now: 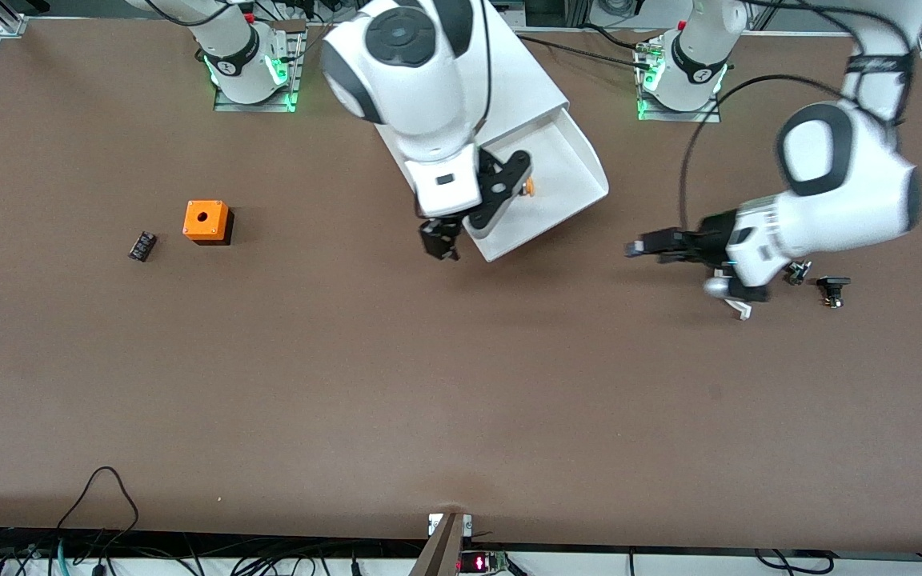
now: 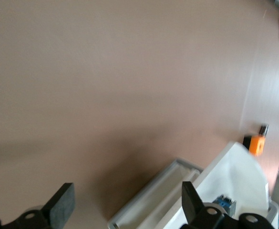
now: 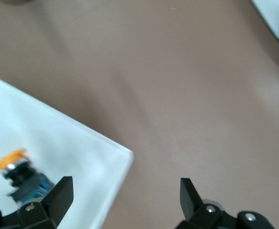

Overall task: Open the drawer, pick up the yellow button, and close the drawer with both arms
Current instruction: 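Lower the right gripper into the drawer while the left gripper withdraws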

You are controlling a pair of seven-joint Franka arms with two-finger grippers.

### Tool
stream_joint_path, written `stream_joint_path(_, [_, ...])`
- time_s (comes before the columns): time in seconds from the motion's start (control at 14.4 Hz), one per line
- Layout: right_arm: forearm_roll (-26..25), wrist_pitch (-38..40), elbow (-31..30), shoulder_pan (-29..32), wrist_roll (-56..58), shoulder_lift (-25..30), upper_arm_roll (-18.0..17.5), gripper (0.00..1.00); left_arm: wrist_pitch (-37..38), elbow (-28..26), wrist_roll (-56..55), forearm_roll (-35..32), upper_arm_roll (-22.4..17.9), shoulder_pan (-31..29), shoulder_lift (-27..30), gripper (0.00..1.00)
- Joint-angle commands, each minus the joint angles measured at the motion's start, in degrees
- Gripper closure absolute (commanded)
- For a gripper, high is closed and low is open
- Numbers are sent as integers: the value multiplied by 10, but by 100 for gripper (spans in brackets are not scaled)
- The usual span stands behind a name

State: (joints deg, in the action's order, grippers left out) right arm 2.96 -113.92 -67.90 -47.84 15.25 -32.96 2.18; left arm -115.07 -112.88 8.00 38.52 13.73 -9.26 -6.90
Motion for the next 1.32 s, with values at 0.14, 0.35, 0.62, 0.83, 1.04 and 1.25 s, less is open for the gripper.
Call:
stream_joint_path(0.14, [8,13,35,-32,127,-38,7,1,88,34,-17,-194,-41,-5,94,0])
stream_joint_path(0.35, [4,51,34,-45,131,-37,6,1,179,102,-39,-325,-46,3,109,0])
stream_joint_path(0.62, [8,93,33,-59,154,-37,5,1,198,112,-114,-402,-39,23,109,0])
stream_joint_path(0.83, [9,120,34,-64,180,-37,-1,1,198,112,-115,-402,-42,26,109,0])
stream_joint_path(1.04, [7,123,33,-72,180,-43,-14,1,198,114,-115,-401,-42,26,108,0])
stream_joint_path(1.25, [5,134,32,-79,181,-45,-15,1,198,114,-115,-400,-43,26,107,0])
